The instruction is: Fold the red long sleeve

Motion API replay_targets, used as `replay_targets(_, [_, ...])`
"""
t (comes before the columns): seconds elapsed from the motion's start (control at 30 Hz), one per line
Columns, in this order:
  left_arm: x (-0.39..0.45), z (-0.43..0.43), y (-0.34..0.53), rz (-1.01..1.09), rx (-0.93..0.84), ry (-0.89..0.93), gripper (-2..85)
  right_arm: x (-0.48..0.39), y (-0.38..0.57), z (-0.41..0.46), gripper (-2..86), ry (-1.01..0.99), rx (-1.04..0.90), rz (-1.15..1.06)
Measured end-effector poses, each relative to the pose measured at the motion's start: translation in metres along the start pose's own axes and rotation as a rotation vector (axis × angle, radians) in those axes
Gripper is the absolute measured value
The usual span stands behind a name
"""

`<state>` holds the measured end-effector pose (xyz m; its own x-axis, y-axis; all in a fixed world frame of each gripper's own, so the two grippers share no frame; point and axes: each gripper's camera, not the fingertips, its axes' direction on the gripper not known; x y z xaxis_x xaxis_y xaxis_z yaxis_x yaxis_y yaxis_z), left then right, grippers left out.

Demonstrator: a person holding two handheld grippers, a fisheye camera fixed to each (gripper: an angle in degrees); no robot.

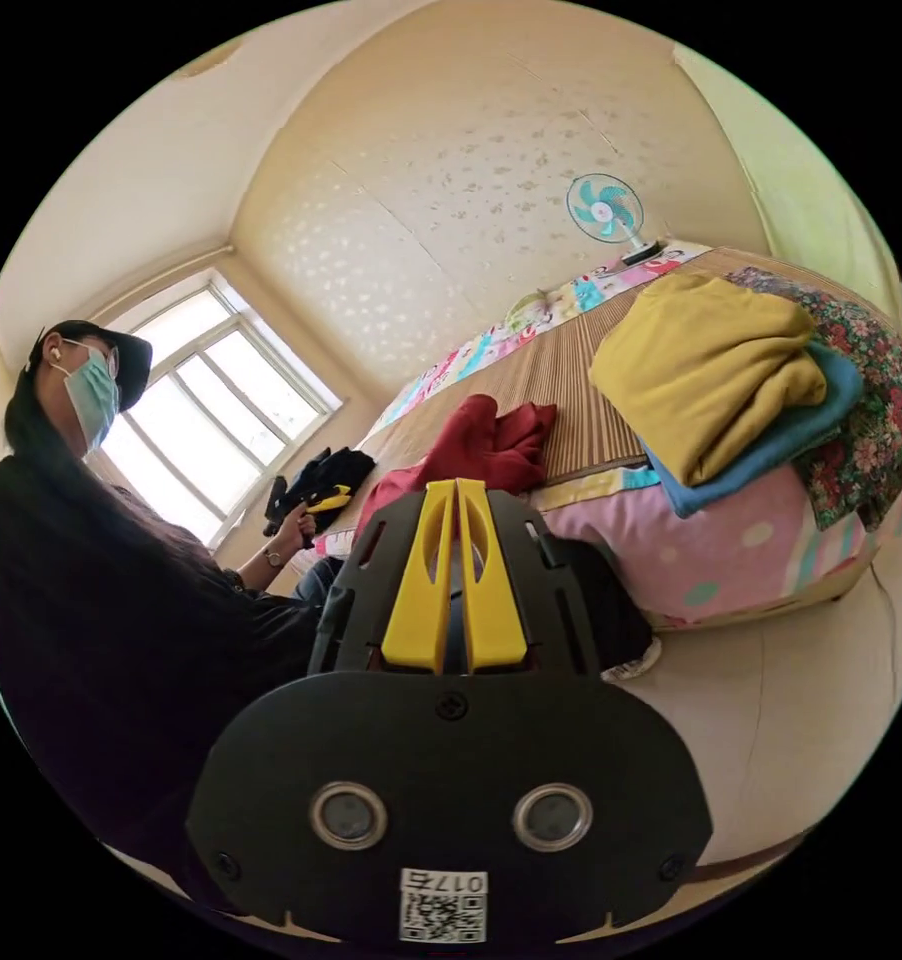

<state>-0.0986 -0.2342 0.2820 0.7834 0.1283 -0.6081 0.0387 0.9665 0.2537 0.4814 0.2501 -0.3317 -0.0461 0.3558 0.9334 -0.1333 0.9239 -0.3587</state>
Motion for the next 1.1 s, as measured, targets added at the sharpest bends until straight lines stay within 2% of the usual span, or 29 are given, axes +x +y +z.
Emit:
replay_targets(0.07, [-0.015,0.026,-0.021,-0.041,-0.113,-0.014,11.3,-0.001,-0.019,0.0,0.5,0.005,0.013,-0.028])
replay_targets(0.1, [-0.024,0.052,-0.028,-0.078,-0.255,-0.004,10.8,0.0,-0.025,0.004,0.5,0.001,0.008,-0.025])
replay_targets(0.13, [-0.028,0.062,-0.028,-0.091,-0.299,-0.007,8.2,0.003,-0.039,0.016,0.6,-0.014,-0.01,-0.02])
replay_targets(0.2, [-0.03,0.053,-0.022,-0.111,-0.278,-0.062,3.4,0.004,-0.058,0.036,0.8,-0.076,-0.026,-0.042])
replay_targets(0.27, [-0.038,0.054,-0.013,-0.121,-0.361,0.125,0.8,0.0,-0.078,0.058,1.1,-0.169,-0.008,-0.095])
replay_targets(0.3, [-0.051,0.042,-0.005,-0.145,-0.314,0.35,0.2,-0.001,-0.082,0.062,1.2,-0.187,0.0,-0.104])
replay_targets(0.33, [-0.064,0.02,0.002,-0.134,-0.184,0.689,-0.3,0.0,-0.093,0.071,1.7,-0.21,0.006,-0.114])
replay_targets(0.4, [-0.075,-0.019,0.009,-0.089,-0.009,1.01,-0.6,0.001,-0.111,0.085,2.6,-0.202,-0.017,-0.105])
replay_targets(0.47, [-0.061,-0.061,0.01,0.087,0.105,1.154,-0.8,-0.002,-0.134,0.099,5.5,-0.23,-0.05,-0.111])
replay_targets(0.53, [-0.029,-0.114,0.004,0.314,0.203,1.378,-0.8,-0.006,-0.149,0.105,7.1,-0.311,-0.07,-0.131])
replay_targets(0.63, [-0.003,-0.183,-0.001,0.624,0.335,1.569,-0.7,-0.012,-0.156,0.098,6.9,-0.419,-0.034,-0.173])
replay_targets(0.7, [0.004,-0.214,-0.009,0.78,0.288,1.551,-0.7,-0.012,-0.153,0.091,6.7,-0.424,-0.021,-0.178])
replay_targets(0.73, [0.002,-0.231,-0.01,0.82,0.289,1.62,-0.7,-0.009,-0.15,0.087,6.8,-0.401,-0.03,-0.169])
replay_targets(0.87, [0.014,-0.29,0.016,0.963,0.293,1.671,-0.4,0.009,-0.138,0.063,6.9,-0.344,-0.046,-0.159])
replay_targets(0.93, [0.014,-0.313,0.037,1.022,0.318,1.845,-0.2,0.021,-0.136,0.048,6.8,-0.345,0.018,-0.139])
replay_targets(0.97, [0.015,-0.318,0.041,1.029,0.307,1.876,-0.2,0.031,-0.136,0.039,6.7,-0.37,0.074,-0.12])
replay_targets(1.03, [0.028,-0.334,0.064,1.047,0.256,1.786,-0.2,0.039,-0.143,0.035,6.5,-0.437,0.108,-0.12])
replay_targets(1.1, [0.038,-0.342,0.08,1.084,0.224,1.83,-0.1,0.035,-0.156,0.046,6.8,-0.484,0.061,-0.155])
